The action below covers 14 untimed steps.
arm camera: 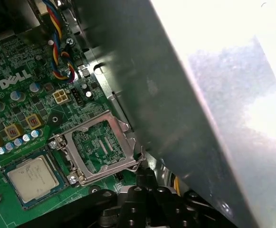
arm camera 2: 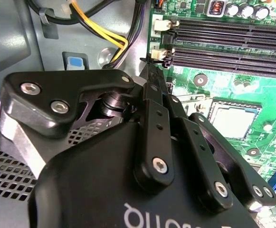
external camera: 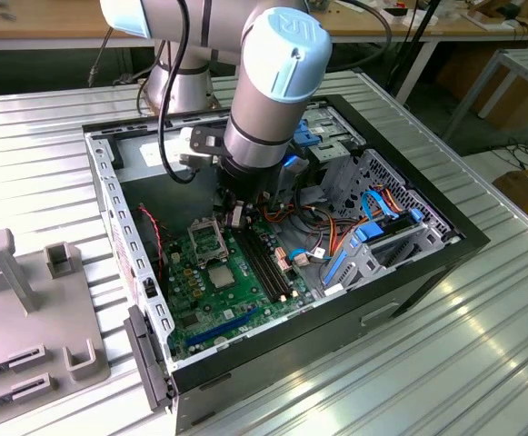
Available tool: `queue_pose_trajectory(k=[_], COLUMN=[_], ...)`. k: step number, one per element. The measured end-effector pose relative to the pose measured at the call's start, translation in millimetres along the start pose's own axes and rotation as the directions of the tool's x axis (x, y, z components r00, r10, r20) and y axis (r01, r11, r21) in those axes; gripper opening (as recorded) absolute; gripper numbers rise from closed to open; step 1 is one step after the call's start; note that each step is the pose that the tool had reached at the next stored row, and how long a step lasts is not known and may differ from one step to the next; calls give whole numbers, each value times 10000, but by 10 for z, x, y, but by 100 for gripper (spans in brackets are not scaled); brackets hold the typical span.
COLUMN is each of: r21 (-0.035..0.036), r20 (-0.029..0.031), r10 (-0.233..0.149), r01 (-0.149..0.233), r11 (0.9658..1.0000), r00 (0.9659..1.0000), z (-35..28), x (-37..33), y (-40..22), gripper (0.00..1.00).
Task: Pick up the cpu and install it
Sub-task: 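Close the cpu cover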
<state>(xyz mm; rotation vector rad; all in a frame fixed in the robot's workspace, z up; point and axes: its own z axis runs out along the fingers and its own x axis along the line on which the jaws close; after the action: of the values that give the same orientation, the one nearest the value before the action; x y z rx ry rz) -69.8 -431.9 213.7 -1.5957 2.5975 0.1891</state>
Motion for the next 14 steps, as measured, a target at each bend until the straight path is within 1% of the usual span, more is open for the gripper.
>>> queue_pose_trajectory(k=[7,8,12,14], r21=[-8,-18,-97,-104], r20=[12,31,190,207], r10=[-2,0,4,3], r01=[2,0,-2,-1], r11=[10000,10000,10000,9999], r00=[10000,10000,9998,9998], z=[-9,-9,-7,-7], x=[4,5,5,6], y=[4,5,5,4], gripper=[11,11,11,11])
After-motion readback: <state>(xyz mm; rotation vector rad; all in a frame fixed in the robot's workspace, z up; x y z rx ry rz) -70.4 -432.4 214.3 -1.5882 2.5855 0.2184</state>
